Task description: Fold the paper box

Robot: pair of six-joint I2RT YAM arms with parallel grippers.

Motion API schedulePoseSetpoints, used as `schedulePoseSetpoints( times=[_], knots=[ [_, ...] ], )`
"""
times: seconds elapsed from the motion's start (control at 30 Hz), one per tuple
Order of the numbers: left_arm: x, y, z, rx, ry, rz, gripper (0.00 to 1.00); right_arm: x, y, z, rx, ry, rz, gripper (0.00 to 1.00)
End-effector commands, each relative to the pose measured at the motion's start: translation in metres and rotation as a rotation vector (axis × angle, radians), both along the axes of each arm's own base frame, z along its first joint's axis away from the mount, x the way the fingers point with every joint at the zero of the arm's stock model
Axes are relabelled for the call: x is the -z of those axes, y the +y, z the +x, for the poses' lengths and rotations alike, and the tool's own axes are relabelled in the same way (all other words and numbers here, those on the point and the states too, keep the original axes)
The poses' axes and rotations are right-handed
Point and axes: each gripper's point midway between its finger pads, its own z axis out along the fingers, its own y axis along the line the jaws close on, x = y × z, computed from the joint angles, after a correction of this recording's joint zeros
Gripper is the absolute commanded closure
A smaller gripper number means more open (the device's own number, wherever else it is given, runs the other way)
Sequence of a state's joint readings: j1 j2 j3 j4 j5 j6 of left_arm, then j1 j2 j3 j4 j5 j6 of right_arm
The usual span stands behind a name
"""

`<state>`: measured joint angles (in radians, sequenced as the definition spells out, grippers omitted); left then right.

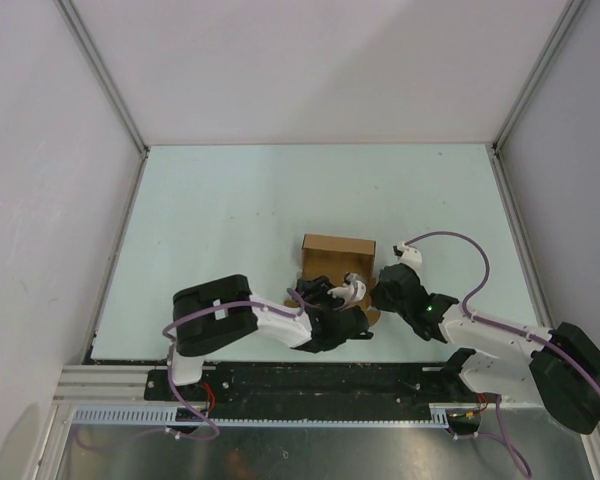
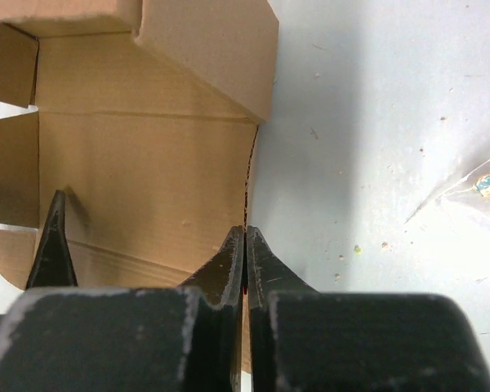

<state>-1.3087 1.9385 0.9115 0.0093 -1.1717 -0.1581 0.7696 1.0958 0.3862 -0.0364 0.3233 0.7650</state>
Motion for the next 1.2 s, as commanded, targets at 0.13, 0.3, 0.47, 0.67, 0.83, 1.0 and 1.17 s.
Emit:
schedulePoseSetpoints(
  times=[0.13, 0.3, 0.47, 0.67, 0.83, 1.0, 1.17],
  knots=[
    [-0.05, -0.003, -0.006, 0.018, -0.017, -0.193, 0.37, -0.008, -0.005, 0.006, -0.017, -0.036, -0.006, 1.0],
    [-0.072, 0.007, -0.015, 0.041, 0.02, -0.316, 0.36, -0.007, -0.011, 0.006, -0.03, -0.039, -0.035, 1.0],
    [-0.1, 0.031, -0.023, 0.04, 0.054, -0.578, 0.36, -0.012, -0.015, 0.009, -0.069, -0.064, -0.062, 1.0],
    [-0.124, 0.058, -0.031, 0.059, 0.068, -0.78, 0.36, -0.019, 0.002, 0.011, -0.197, -0.095, -0.024, 0.98],
    [-0.131, 0.074, -0.035, 0.057, 0.075, -0.841, 0.36, -0.021, 0.02, 0.012, -0.302, -0.09, 0.014, 0.98],
    [-0.122, 0.083, -0.036, 0.044, 0.094, -0.875, 0.36, -0.011, 0.033, 0.009, -0.415, -0.029, -0.019, 0.93],
    [-0.117, 0.087, -0.035, 0.031, 0.103, -0.888, 0.36, -0.008, 0.038, 0.011, -0.447, -0.031, -0.049, 0.81]
  ],
)
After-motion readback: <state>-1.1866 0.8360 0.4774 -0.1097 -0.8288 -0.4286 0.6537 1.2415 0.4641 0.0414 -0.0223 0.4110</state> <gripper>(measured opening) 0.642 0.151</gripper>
